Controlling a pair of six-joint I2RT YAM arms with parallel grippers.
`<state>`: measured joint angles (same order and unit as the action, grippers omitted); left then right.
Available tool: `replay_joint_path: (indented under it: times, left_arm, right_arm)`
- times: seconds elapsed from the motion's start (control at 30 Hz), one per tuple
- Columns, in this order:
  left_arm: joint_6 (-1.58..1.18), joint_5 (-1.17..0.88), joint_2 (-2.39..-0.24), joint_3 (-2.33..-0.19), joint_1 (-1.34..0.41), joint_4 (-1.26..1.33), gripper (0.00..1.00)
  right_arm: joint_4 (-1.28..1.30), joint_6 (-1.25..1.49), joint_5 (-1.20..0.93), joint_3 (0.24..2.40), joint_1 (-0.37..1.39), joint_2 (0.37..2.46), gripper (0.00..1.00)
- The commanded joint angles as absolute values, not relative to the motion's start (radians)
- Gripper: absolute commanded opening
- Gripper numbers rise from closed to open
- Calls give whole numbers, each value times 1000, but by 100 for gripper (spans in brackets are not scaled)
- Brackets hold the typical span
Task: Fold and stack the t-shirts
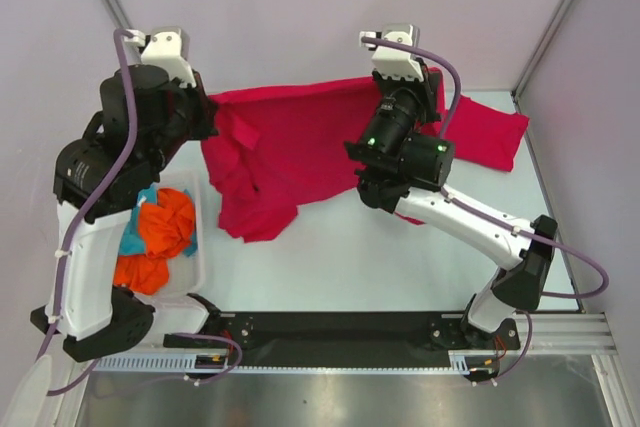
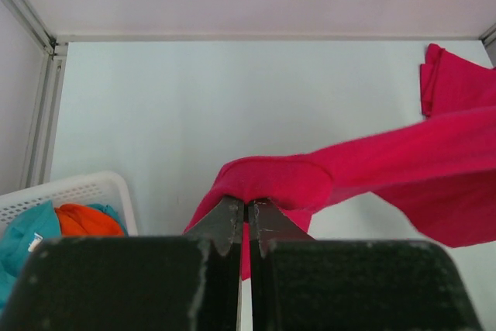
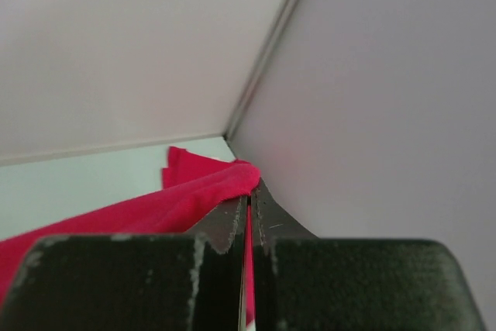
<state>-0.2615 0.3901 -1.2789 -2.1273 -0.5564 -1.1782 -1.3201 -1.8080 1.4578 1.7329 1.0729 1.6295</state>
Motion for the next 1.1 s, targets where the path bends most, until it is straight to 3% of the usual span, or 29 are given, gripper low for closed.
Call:
replay_joint_path:
  times: [0.0, 1.07]
  left_arm:
    - [-258, 399, -1279, -2174, -558, -1169, 0]
    - [-253, 382, -1299, -2200, -540, -1194, 0]
  right_arm:
    - [-1549, -1839, 1453, 1686, 1006, 1588, 0]
    - [-1586, -1829, 1367, 1634, 942, 1520, 0]
